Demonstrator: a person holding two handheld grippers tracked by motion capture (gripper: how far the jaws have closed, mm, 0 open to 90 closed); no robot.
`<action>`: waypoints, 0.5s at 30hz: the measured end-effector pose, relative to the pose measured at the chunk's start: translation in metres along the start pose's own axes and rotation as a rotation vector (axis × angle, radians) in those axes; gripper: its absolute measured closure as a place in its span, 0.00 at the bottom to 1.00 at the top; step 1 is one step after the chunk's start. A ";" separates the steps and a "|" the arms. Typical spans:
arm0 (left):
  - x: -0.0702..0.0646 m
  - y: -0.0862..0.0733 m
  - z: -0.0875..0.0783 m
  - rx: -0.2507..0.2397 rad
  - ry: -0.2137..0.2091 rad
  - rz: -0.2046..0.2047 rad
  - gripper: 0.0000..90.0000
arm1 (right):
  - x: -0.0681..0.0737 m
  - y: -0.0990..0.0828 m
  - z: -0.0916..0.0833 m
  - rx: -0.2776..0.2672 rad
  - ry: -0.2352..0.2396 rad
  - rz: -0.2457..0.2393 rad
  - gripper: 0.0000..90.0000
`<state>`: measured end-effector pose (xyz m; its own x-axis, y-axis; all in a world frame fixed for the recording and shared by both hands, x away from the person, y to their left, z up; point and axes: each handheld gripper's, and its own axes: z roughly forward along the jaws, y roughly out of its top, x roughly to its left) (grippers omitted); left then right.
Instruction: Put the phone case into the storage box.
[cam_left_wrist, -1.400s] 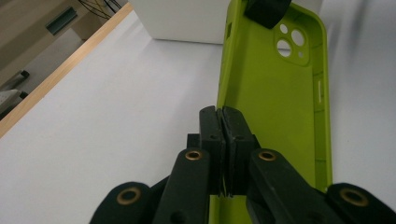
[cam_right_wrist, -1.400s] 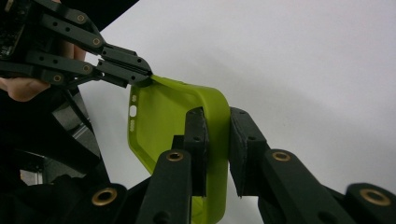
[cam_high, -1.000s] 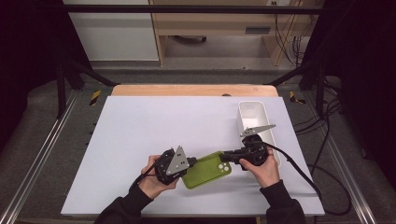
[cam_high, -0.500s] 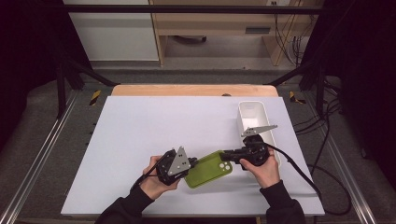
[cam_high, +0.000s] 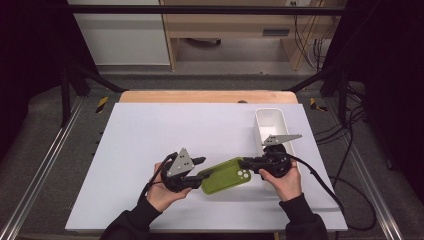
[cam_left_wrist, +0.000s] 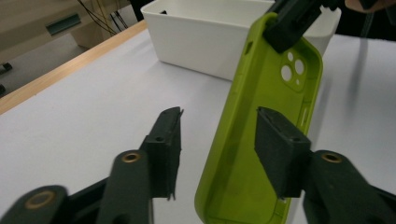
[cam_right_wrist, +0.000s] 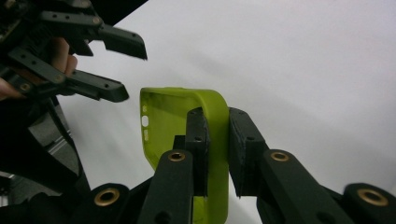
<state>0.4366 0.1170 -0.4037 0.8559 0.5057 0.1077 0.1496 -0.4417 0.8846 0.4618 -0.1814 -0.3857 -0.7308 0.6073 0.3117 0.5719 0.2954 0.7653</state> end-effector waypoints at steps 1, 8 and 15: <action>0.002 0.000 -0.001 -0.013 0.000 -0.013 0.54 | 0.000 0.000 -0.001 0.000 -0.007 -0.003 0.88; 0.014 -0.002 -0.008 -0.071 0.024 -0.084 0.37 | 0.001 0.001 -0.006 -0.030 -0.034 -0.027 0.88; 0.028 -0.006 -0.015 -0.095 0.052 -0.139 0.15 | 0.003 0.001 -0.013 -0.059 -0.065 -0.073 0.88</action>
<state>0.4522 0.1449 -0.3997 0.8032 0.5957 0.0019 0.2155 -0.2936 0.9313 0.4553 -0.1892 -0.3769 -0.7431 0.6326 0.2180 0.4933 0.2979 0.8172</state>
